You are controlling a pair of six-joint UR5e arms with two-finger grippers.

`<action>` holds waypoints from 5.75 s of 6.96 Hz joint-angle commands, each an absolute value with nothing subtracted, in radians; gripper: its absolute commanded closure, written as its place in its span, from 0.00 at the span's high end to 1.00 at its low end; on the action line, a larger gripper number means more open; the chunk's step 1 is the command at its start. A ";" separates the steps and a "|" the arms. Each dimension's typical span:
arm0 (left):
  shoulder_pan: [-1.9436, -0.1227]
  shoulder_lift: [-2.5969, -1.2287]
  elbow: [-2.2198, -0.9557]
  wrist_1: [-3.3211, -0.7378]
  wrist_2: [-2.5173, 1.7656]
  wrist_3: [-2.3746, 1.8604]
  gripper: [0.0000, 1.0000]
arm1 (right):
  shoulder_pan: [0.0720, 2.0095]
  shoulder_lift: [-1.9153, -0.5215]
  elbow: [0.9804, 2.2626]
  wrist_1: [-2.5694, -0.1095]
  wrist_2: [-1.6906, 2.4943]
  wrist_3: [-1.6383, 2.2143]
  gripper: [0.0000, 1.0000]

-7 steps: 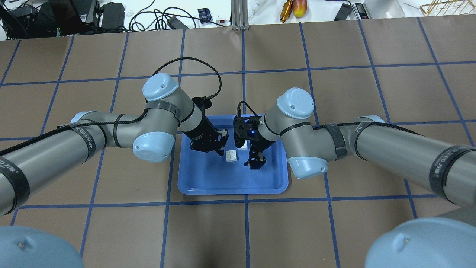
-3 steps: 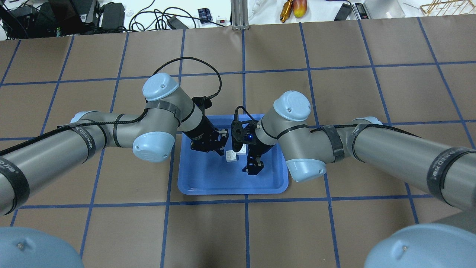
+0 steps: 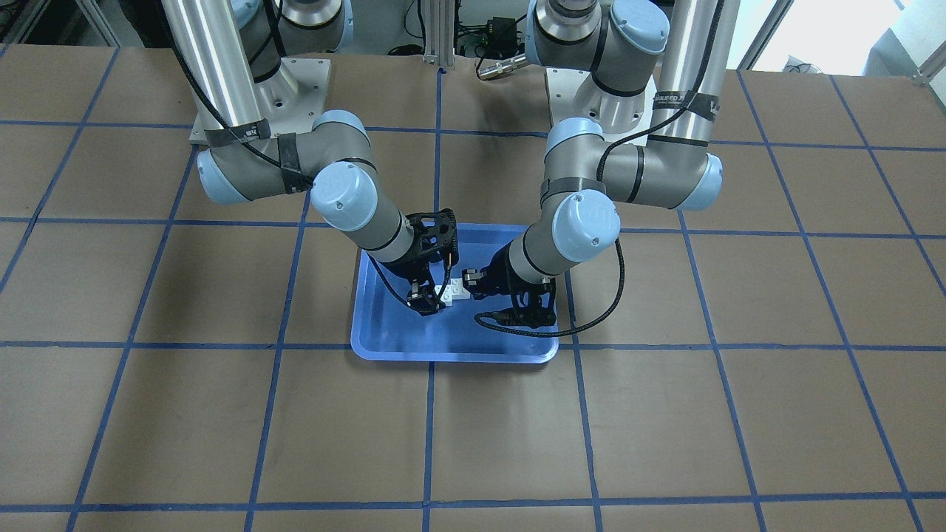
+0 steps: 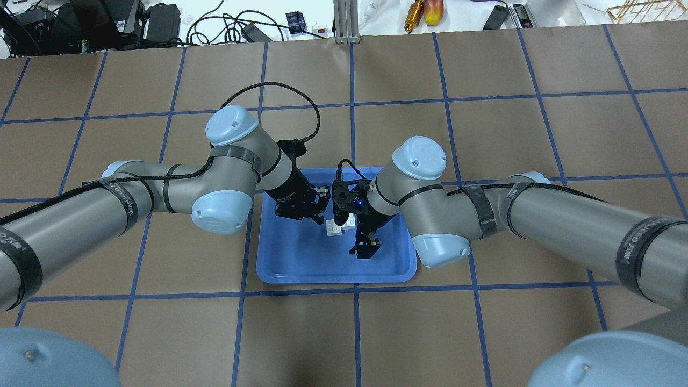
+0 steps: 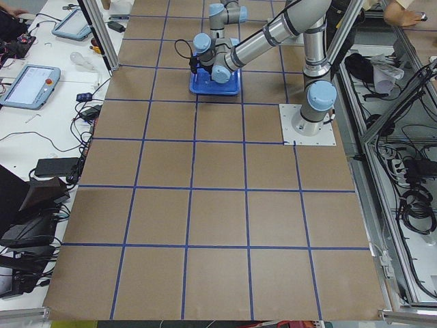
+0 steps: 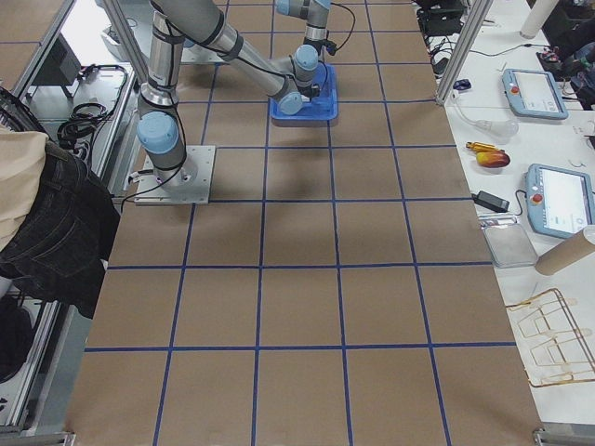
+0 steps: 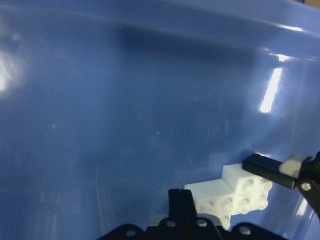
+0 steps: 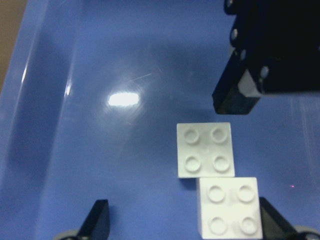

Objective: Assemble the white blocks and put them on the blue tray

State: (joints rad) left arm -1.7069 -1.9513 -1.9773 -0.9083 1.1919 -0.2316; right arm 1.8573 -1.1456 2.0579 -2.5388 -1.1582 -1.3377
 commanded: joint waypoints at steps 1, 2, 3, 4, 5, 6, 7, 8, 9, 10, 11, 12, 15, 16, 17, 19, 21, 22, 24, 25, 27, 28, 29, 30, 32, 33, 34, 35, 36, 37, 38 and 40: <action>-1.707 -1.951 -1.977 -0.908 1.192 -0.232 0.00 | 1.858 -1.161 2.059 -2.530 -1.160 -1.332 1.00; -1.707 -1.951 -1.976 -0.907 1.192 -0.232 0.00 | 1.853 -1.176 2.046 -2.479 -1.160 -1.331 1.00; -1.706 -1.951 -1.976 -0.907 1.192 -0.230 0.00 | 1.856 -1.198 2.054 -2.438 -1.160 -1.331 1.00; -1.706 -1.951 -1.976 -0.907 1.190 -0.230 0.00 | 1.856 -1.197 2.054 -2.434 -1.158 -1.331 1.00; -1.707 -1.951 -1.976 -0.907 1.192 -0.230 0.00 | 1.856 -1.195 2.051 -2.434 -1.157 -1.330 1.00; -1.707 -1.951 -1.976 -0.907 1.192 -0.230 0.00 | 1.856 -1.192 2.049 -2.434 -1.157 -1.331 1.00; -1.707 -1.951 -1.976 -0.907 1.192 -0.230 0.00 | 1.849 -1.196 2.034 -2.434 -1.157 -1.333 1.00; -1.707 -1.951 -1.976 -0.907 1.192 -0.230 0.00 | 1.838 -1.204 1.992 -2.416 -1.158 -1.332 1.00; -1.707 -1.951 -1.976 -0.907 1.192 -0.230 0.00 | 1.830 -1.230 1.936 -2.307 -1.167 -1.331 1.00; -1.707 -1.951 -1.976 -0.907 1.193 -0.230 0.00 | 1.819 -1.264 1.895 -2.204 -1.172 -1.333 1.00; -1.706 -1.951 -1.979 -0.908 1.195 -0.230 0.00 | 1.780 -1.300 1.866 -2.150 -1.186 -1.335 1.00; -1.707 -1.933 -1.982 -0.910 1.198 -0.253 0.00 | 1.726 -1.343 1.840 -2.078 -1.239 -1.338 1.00; -1.712 -1.940 -2.003 -0.910 1.197 -0.296 0.00 | 1.574 -1.524 1.726 -1.747 -1.311 -1.338 1.00; -1.715 -1.945 -2.008 -0.910 1.197 -0.298 0.00 | 1.537 -1.561 1.668 -1.611 -1.381 -1.333 1.00; -1.726 -1.939 -2.008 -0.910 1.197 -0.298 0.00 | 1.523 -1.592 1.611 -1.535 -1.437 -1.318 1.00; -1.730 -1.945 -2.008 -0.910 1.195 -0.302 0.00 | 1.511 -1.595 1.539 -1.470 -1.465 -1.094 1.00; -1.732 -1.945 -2.006 -0.910 1.195 -0.314 0.00 | 1.509 -1.595 1.520 -1.474 -1.463 -0.915 1.00; -1.732 -1.945 -2.006 -0.908 1.195 -0.313 0.00 | 1.509 -1.592 1.516 -1.479 -1.453 -0.738 1.00; -1.732 -1.945 -2.006 -0.905 1.193 -0.314 0.00 | 1.511 -1.579 1.519 -1.540 -1.465 -0.482 1.00; -1.730 -1.941 -1.999 -0.900 1.195 -0.307 0.00 | 1.511 -1.577 1.517 -1.537 -1.500 -0.365 1.00; -1.717 -1.922 -1.938 -0.925 1.224 -0.296 0.00 | 1.519 -1.559 1.517 -1.519 -1.580 -0.170 1.00; -1.713 -1.911 -1.898 -0.964 1.268 -0.295 0.00 | 1.520 -1.557 1.519 -1.514 -1.568 -0.096 1.00; -1.701 -1.892 -1.832 -1.062 1.297 -0.293 0.00 | 1.523 -1.562 1.519 -1.516 -1.550 -0.092 1.00; -1.698 -1.876 -1.730 -1.195 1.348 -0.281 0.00 | 1.526 -1.562 1.519 -1.520 -1.525 -0.091 1.00; -1.698 -1.867 -1.501 -1.487 1.458 -0.214 0.00 | 1.534 -1.555 1.517 -1.525 -1.526 -0.066 1.00; -1.697 -1.849 -1.439 -1.564 1.476 -0.178 0.00 | 1.535 -1.554 1.516 -1.526 -1.526 -0.066 1.00; -1.700 -1.815 -1.413 -1.609 1.549 -0.141 0.00 | 1.536 -1.552 1.516 -1.525 -1.529 -0.066 1.00; -1.695 -1.762 -1.408 -1.635 1.560 -0.102 0.00 | 1.536 -1.546 1.514 -1.523 -1.534 -0.066 1.00; -1.669 -1.703 -1.408 -1.647 1.609 -0.016 0.01 | 1.537 -1.537 1.502 -1.516 -1.531 -0.066 1.00; -1.622 -1.651 -1.423 -1.667 1.623 0.038 0.02 | 1.539 -1.537 1.503 -1.514 -1.529 -0.067 1.00; -1.585 -1.611 -1.436 -1.677 1.611 0.052 0.36 | 1.539 -1.539 1.503 -1.514 -1.529 -0.072 1.00; -1.546 -1.601 -1.445 -1.635 1.608 0.072 1.00 | 1.539 -1.537 1.505 -1.514 -1.532 -0.078 1.00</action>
State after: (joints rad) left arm -1.5672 -1.6115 -1.4389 -1.6564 1.6090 0.0606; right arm 1.5385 -1.5381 1.5043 -1.5142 -1.5308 -0.0750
